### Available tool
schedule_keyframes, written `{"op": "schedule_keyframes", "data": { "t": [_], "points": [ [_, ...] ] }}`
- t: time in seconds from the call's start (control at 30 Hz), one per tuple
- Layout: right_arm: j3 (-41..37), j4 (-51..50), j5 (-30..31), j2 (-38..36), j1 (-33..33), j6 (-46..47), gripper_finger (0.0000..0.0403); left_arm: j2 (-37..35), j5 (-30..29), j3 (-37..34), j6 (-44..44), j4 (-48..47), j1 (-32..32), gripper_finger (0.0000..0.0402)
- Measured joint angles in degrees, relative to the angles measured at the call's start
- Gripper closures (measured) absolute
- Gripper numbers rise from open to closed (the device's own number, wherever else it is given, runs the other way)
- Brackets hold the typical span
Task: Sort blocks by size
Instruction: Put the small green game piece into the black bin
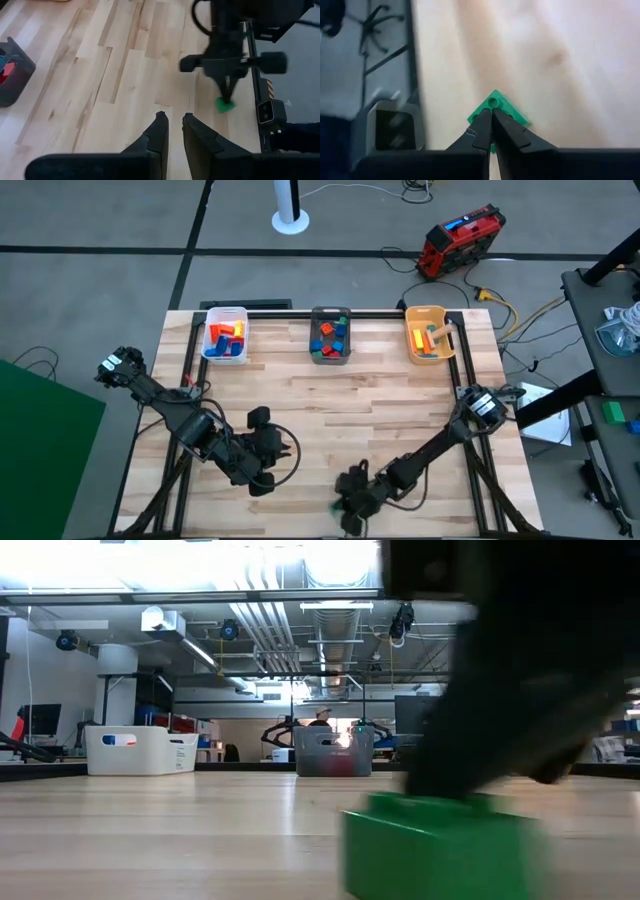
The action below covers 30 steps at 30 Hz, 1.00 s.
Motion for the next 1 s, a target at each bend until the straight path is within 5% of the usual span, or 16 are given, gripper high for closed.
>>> {"op": "schedule_keyframes", "data": {
  "t": [0.2, 0.67, 1.0],
  "points": [
    [0.0, -2.3, 1.0, -1.0, -6.7, -2.9, 0.0394, 0.0, -0.2, 0.0, 0.0, 0.0, 0.0, 0.0366],
    [1.0, -8.0, -5.0, -9.5, -13.2, -30.0, 0.0380, -0.8, -0.2, 0.0, -2.2, 0.0, 0.0, 0.0366],
    [4.0, -12.3, -5.0, -8.3, -13.2, -45.4, 0.0236, -4.9, -0.9, 1.4, -3.4, 0.0, 0.0, 0.0366]
  ]
}}
